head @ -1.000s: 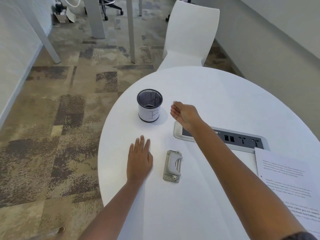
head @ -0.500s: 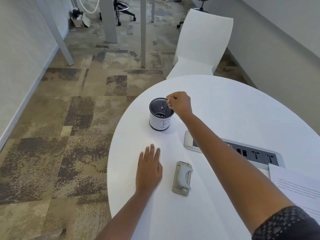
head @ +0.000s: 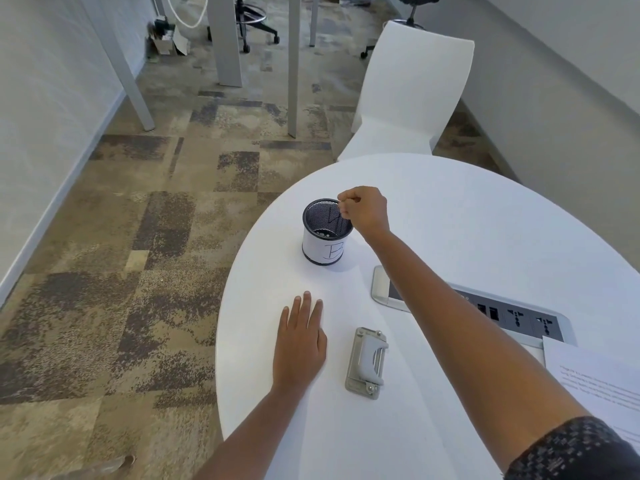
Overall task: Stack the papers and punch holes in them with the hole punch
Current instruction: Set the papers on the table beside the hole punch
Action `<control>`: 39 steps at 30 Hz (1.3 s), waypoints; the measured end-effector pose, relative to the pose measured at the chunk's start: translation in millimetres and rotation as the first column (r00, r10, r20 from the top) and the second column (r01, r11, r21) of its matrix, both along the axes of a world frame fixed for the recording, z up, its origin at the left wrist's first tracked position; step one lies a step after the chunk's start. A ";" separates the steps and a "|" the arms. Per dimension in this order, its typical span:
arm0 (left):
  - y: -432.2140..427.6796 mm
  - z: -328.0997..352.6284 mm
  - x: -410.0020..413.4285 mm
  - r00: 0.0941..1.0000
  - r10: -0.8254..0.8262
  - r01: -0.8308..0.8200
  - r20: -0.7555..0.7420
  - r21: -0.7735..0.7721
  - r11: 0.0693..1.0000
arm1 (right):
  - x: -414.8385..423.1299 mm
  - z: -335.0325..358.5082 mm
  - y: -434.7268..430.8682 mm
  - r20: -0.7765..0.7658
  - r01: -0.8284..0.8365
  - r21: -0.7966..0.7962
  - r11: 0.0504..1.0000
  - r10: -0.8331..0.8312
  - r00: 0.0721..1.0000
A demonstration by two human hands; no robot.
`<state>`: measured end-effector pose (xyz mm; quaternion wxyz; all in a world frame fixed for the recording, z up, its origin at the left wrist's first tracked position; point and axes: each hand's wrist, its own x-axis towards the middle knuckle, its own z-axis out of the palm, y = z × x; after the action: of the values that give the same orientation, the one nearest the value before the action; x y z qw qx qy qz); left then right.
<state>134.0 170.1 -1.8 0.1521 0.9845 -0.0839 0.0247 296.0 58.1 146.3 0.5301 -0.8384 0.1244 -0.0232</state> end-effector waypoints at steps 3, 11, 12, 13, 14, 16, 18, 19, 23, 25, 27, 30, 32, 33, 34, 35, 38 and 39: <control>0.1 -0.7 -0.1 1.000 -0.006 0.006 0.004 0.005 1.000 | -4.2 -3.1 -6.3 0.020 0.019 0.007 1.000 -0.019 1.000; -0.6 -3.0 -0.2 0.999 -0.007 0.007 0.043 0.000 1.000 | -53.1 -26.7 -52.7 -0.028 0.172 0.123 0.977 -0.170 0.985; -0.6 -3.2 -0.4 0.999 -0.004 0.004 0.049 -0.001 1.000 | -62.3 -30.9 -61.1 -0.047 0.195 0.133 0.972 -0.190 0.981; -0.7 -3.3 -0.6 0.999 -0.001 0.001 0.053 0.001 1.000 | -72.0 -35.3 -69.8 -0.064 0.215 0.135 0.967 -0.208 0.976; -0.6 -3.4 -0.7 0.998 0.001 -0.001 0.055 0.005 1.000 | -82.1 -40.4 -78.5 -0.081 0.231 0.132 0.964 -0.222 0.972; -0.5 -3.3 -0.8 0.998 0.000 0.000 0.061 0.008 1.000 | -103.8 -50.1 -94.8 -0.105 0.253 0.123 0.960 -0.241 0.965; -0.2 -3.5 -1.0 0.999 0.000 -0.001 0.053 0.018 1.000 | -126.0 -60.2 -109.5 -0.119 0.272 0.098 0.957 -0.260 0.958; 0.0 -3.6 -1.5 0.999 0.001 -0.002 0.045 0.025 1.000 | -137.4 -65.0 -116.0 -0.128 0.281 0.074 0.957 -0.271 0.954; -0.1 -1.7 -5.3 1.000 -0.001 0.000 0.011 0.020 1.000 | -178.7 -80.8 -136.7 -0.168 0.311 -0.031 0.950 -0.312 0.935; -1.3 -0.4 -10.7 1.000 0.000 -0.001 0.007 0.023 1.000 | -195.5 -86.5 -144.1 -0.169 0.301 -0.091 0.949 -0.312 0.935; -3.1 0.5 -19.1 1.000 0.014 -0.014 0.002 0.018 1.000 | -210.5 -91.2 -148.8 -0.168 0.260 -0.173 0.950 -0.288 0.943; -4.9 0.8 -31.5 0.999 0.032 -0.032 -0.002 0.017 0.999 | -229.4 -97.8 -152.1 -0.171 0.205 -0.261 0.943 -0.254 0.952; -6.2 1.4 -37.2 0.999 0.036 -0.036 -0.002 0.022 0.999 | -240.0 -101.4 -153.6 -0.161 0.192 -0.291 0.937 -0.246 0.956; -6.9 1.7 -40.0 0.999 0.038 -0.038 -0.003 0.023 0.999 | -244.6 -102.9 -154.6 -0.153 0.186 -0.302 0.935 -0.240 0.959; -7.5 1.9 -42.4 0.999 0.040 -0.040 -0.002 0.026 0.999 | -248.5 -103.9 -155.7 -0.146 0.177 -0.311 0.934 -0.231 0.962; -8.2 2.0 -44.6 0.999 0.042 -0.042 -0.003 0.030 0.999 | -252.2 -104.6 -156.8 -0.139 0.162 -0.324 0.932 -0.216 0.966; -10.3 2.3 -49.9 0.999 0.048 -0.047 -0.010 0.042 0.998 | -262.6 -108.7 -159.9 -0.105 0.101 -0.386 0.917 -0.153 0.983; -11.0 2.3 -51.9 0.999 0.051 -0.050 -0.014 0.041 0.998 | -265.9 -110.9 -160.4 -0.093 0.083 -0.415 0.906 -0.133 0.987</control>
<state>82.1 159.1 0.5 0.1321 0.9893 -0.0583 0.0196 30.1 -102.3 35.4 0.3320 -0.9226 0.1943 -0.0283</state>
